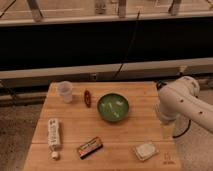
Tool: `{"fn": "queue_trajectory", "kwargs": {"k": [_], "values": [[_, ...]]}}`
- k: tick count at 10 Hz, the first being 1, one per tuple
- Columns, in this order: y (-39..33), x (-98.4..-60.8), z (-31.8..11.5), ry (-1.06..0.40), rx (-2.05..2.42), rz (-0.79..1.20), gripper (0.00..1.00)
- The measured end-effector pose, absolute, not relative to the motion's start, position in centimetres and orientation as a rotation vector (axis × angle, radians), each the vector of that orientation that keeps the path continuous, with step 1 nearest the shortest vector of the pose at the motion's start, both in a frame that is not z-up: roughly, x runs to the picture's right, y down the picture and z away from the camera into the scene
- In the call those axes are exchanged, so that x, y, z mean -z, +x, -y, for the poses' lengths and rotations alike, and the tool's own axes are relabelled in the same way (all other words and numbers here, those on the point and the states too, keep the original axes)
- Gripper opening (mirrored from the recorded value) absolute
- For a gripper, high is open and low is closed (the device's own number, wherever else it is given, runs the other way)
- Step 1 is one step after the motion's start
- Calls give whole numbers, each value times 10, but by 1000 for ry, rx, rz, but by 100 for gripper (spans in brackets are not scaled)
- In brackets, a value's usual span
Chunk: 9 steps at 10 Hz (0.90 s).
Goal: Place the white sponge in the ceramic bowl
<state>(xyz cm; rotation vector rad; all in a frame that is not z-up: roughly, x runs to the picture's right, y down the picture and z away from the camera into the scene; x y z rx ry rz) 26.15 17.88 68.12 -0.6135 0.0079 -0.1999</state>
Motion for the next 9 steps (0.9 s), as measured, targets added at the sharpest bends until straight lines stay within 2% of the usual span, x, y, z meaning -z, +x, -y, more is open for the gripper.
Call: {"fn": "queue_trajectory", "kwargs": {"k": [9], "values": [[229, -699, -225, -647, 363, 62, 80]]}}
